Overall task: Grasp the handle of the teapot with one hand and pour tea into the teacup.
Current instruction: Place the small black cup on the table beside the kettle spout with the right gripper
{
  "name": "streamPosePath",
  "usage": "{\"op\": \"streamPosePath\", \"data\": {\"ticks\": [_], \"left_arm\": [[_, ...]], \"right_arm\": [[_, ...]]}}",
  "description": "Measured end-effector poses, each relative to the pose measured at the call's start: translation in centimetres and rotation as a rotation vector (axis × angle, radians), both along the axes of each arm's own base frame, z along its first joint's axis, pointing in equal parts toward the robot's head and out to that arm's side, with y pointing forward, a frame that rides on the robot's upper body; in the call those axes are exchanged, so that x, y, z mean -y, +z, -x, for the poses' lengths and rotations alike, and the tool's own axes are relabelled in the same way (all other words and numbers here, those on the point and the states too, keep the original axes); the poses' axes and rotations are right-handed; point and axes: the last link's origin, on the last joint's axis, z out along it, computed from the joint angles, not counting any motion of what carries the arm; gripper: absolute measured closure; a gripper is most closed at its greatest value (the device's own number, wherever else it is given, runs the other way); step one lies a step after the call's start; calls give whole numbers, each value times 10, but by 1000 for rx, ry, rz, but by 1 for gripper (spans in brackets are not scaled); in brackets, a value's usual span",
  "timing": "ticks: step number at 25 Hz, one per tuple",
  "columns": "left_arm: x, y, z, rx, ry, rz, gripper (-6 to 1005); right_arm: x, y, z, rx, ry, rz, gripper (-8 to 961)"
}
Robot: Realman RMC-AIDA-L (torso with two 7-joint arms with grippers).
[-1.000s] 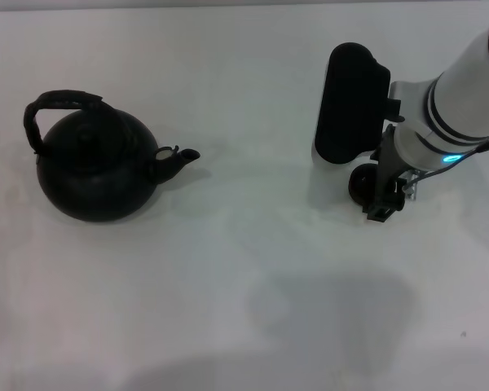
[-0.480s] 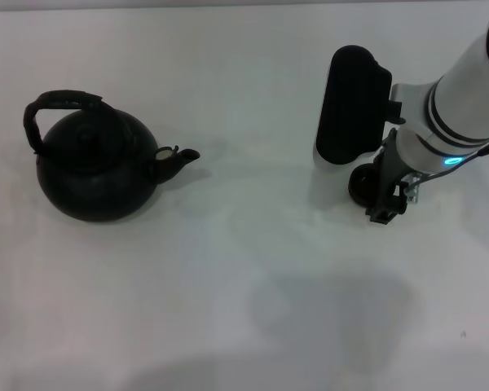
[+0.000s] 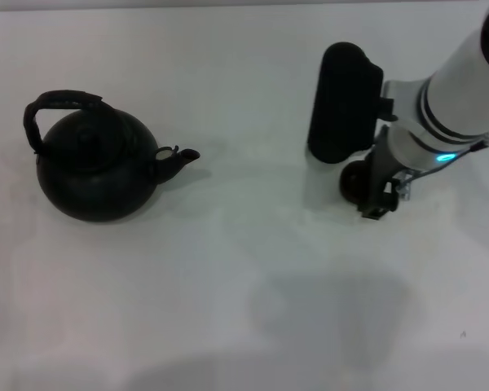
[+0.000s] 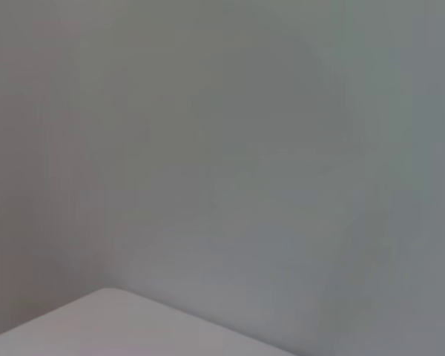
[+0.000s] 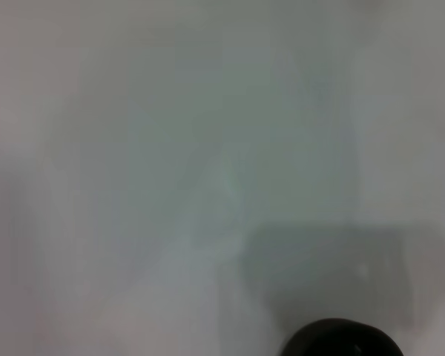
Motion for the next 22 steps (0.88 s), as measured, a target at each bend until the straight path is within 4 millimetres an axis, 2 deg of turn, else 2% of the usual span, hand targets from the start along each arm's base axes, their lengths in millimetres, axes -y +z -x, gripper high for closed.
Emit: {"op": "streamPosePath", "data": {"ticks": [3,7,10,13,22], "left_arm": [[0,0,0,0,0,-1,260],[-3,-1,-2,1,-10,2,260],[-4,-3,-4,2,-19,13,260],[-4,-5,-5,5,-21,19,260],[-4,-7,-6,14,-22,22,260]], "right_arm": [[3,-10,19,-26,51,57,217],[10,-37,60,-84,175,167,211],[13,-45,70,-94,214,195,207],[14,-53,76,-116,230,212,203],[3,-58,68,-132,198,186,190]]}}
